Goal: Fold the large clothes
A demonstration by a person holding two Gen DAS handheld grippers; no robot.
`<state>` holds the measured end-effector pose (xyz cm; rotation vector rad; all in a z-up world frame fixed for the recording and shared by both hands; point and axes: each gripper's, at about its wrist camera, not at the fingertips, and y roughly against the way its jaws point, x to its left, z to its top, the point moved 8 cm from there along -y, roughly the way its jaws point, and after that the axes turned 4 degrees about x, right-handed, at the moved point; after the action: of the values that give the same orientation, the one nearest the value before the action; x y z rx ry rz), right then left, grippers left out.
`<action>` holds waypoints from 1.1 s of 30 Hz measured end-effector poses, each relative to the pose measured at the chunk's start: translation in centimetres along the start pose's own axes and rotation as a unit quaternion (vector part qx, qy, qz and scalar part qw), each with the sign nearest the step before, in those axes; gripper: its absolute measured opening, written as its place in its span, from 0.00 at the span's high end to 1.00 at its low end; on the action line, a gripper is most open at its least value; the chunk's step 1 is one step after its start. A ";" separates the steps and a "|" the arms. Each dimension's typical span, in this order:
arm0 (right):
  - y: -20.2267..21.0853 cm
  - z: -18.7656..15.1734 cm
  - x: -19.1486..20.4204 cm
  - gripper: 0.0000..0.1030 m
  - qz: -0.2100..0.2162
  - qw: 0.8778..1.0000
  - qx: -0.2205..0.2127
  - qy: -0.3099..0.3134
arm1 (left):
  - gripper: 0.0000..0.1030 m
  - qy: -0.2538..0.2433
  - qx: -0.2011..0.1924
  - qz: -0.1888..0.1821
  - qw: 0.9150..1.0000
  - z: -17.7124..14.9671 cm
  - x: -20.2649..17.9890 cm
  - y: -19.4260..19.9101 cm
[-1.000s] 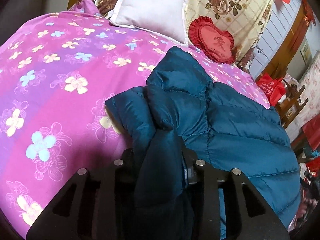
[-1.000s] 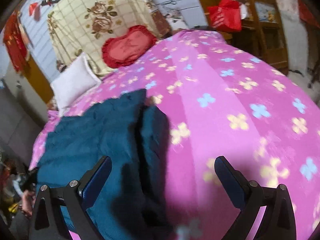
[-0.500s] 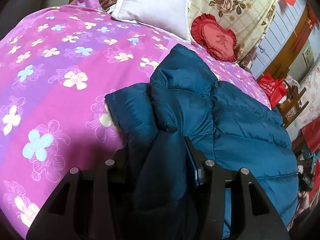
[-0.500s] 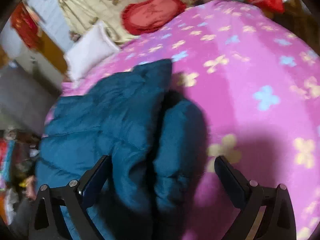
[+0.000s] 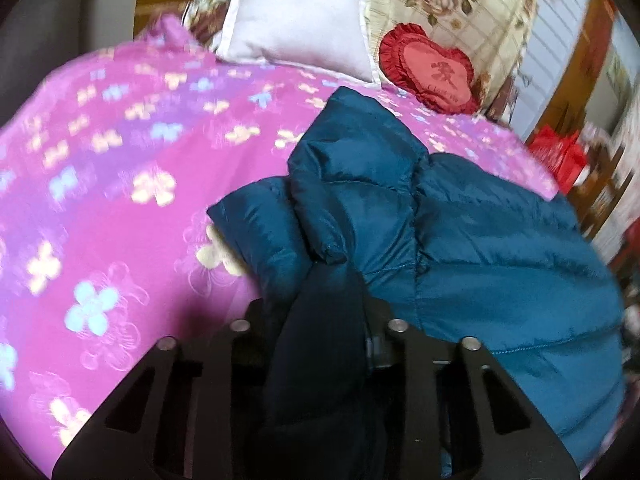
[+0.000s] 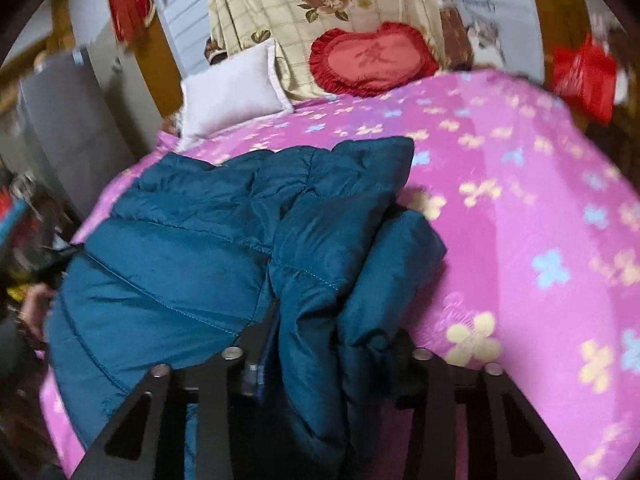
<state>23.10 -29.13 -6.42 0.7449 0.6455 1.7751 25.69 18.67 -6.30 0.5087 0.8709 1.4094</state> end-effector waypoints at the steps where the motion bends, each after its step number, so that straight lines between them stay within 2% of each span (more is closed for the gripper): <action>1: 0.2 0.2 0.2 0.72 -0.013 1.000 0.001 0.008 | 0.77 -0.007 -0.001 0.008 1.000 0.0 -0.1 0.1; 5: 1.5 1.2 0.7 0.76 -0.042 0.999 0.005 0.026 | 0.83 -0.003 0.005 0.009 1.000 0.2 0.0 0.7; 8: 3.1 1.8 0.8 0.78 -0.041 0.999 -0.005 0.023 | 0.85 0.001 0.005 0.012 1.000 0.9 -0.2 1.8; 12: 4.9 2.8 1.7 0.80 -0.062 0.997 -0.020 0.029 | 0.86 -0.001 -0.006 0.009 1.000 1.4 -0.8 4.6; 18: 9.6 3.9 3.0 0.81 -0.084 0.994 -0.056 0.029 | 0.86 -0.032 -0.035 -0.004 0.999 1.9 -2.5 10.2; 24: 15.5 4.2 5.0 0.82 -0.096 0.991 -0.084 0.041 | 0.86 -0.030 -0.067 -0.024 0.997 2.8 -2.6 16.6; 28: 19.5 3.4 7.1 0.82 -0.094 0.989 -0.099 0.056 | 0.86 -0.037 -0.074 -0.033 0.996 1.8 -2.4 21.0; 33: 22.6 0.7 9.3 0.82 -0.083 0.988 -0.104 0.073 | 0.86 -0.048 -0.084 -0.041 0.994 -1.6 -1.5 25.2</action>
<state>7.42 -26.99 12.25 0.4092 0.5903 1.7207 8.66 20.22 12.33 0.4053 0.6814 1.3585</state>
